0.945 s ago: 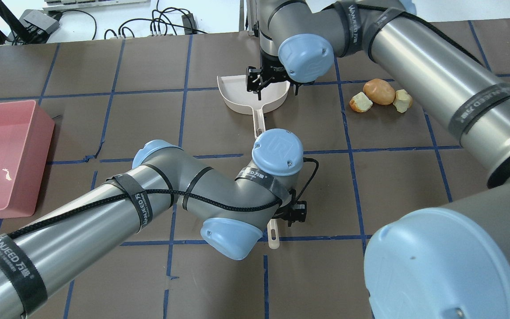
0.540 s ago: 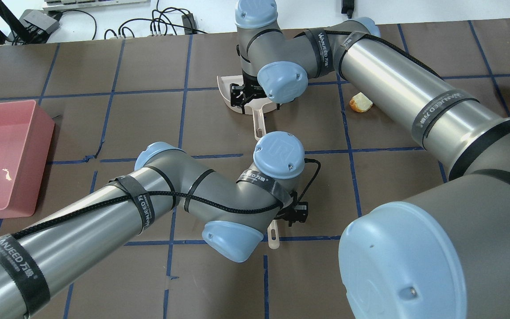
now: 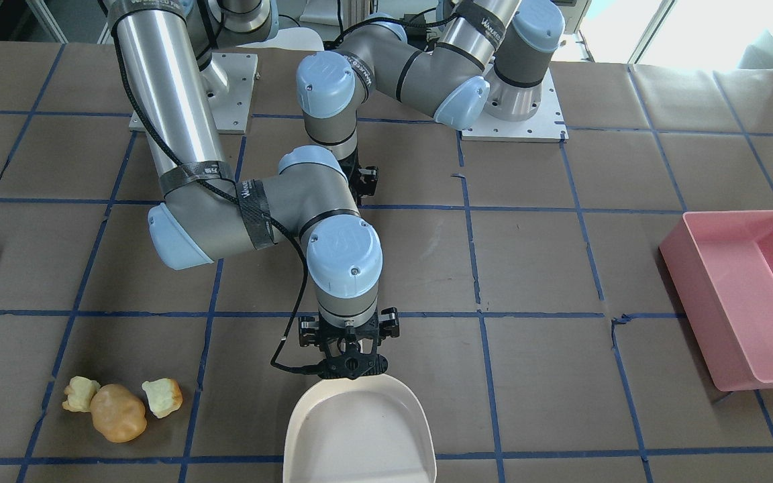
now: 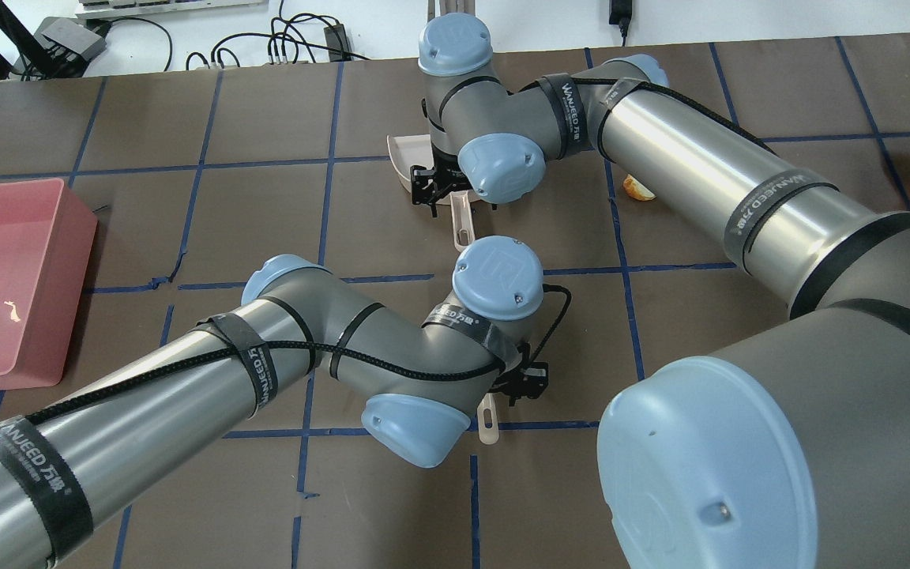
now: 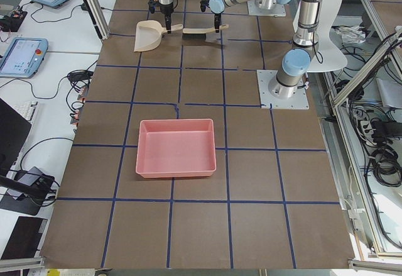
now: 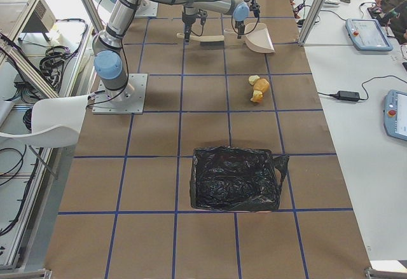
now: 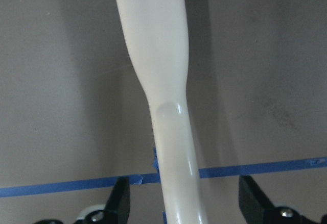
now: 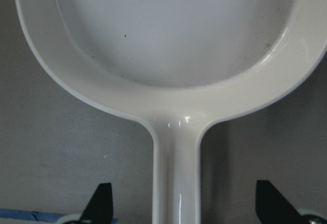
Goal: Sweep and dump trash in nearest bin
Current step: 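Lift the dustpan with the right gripper and carry it beyond the potato, then carry the brush with the left gripper to the potato and scraps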
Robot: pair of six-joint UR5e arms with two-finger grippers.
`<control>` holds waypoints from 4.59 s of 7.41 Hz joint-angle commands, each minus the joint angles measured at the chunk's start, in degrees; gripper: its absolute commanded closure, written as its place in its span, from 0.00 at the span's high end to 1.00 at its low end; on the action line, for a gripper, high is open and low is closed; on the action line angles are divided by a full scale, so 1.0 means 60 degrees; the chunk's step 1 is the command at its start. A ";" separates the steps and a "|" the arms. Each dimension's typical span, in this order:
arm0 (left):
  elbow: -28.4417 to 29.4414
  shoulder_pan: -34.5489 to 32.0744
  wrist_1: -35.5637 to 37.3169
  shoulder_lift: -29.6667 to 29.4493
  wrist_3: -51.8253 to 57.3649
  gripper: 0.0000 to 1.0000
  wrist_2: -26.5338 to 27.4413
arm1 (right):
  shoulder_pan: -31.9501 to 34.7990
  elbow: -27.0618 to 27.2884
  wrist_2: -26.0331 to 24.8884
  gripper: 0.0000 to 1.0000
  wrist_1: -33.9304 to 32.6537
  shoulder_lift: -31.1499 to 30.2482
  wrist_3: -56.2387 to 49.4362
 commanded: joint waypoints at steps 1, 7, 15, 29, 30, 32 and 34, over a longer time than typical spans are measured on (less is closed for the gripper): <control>-0.0030 0.0002 -0.0020 -0.0024 -0.0004 0.43 0.0000 | 0.0000 0.0029 0.0319 0.74 0.0081 -0.0009 0.0100; -0.0015 -0.0013 -0.0151 0.0179 -0.0282 0.01 0.0044 | -0.0247 -0.0014 0.0526 0.21 0.0228 -0.0155 0.0159; 0.1588 0.0075 -0.1360 0.0329 -0.0956 0.00 0.0278 | -0.3624 0.0058 0.0263 0.18 0.4745 -0.3973 -0.4501; 1.1411 0.0251 -0.4766 -0.6073 0.1615 0.00 0.0278 | -0.9360 0.3016 -0.1555 0.14 0.1842 -0.3484 -1.6083; 1.1425 0.0207 -0.4752 -0.6103 0.2158 0.00 0.0264 | -0.9360 0.3104 -0.1526 0.14 0.1549 -0.3321 -1.6116; 1.1541 -0.0040 -0.4664 -0.6438 0.1917 0.00 0.0380 | -0.9345 0.3324 -0.1496 0.14 0.0627 -0.2896 -1.6130; 1.1688 -0.0203 -0.4591 -0.6762 0.1797 0.00 0.0498 | -0.9345 0.3500 -0.1481 0.14 0.0230 -0.2778 -1.6087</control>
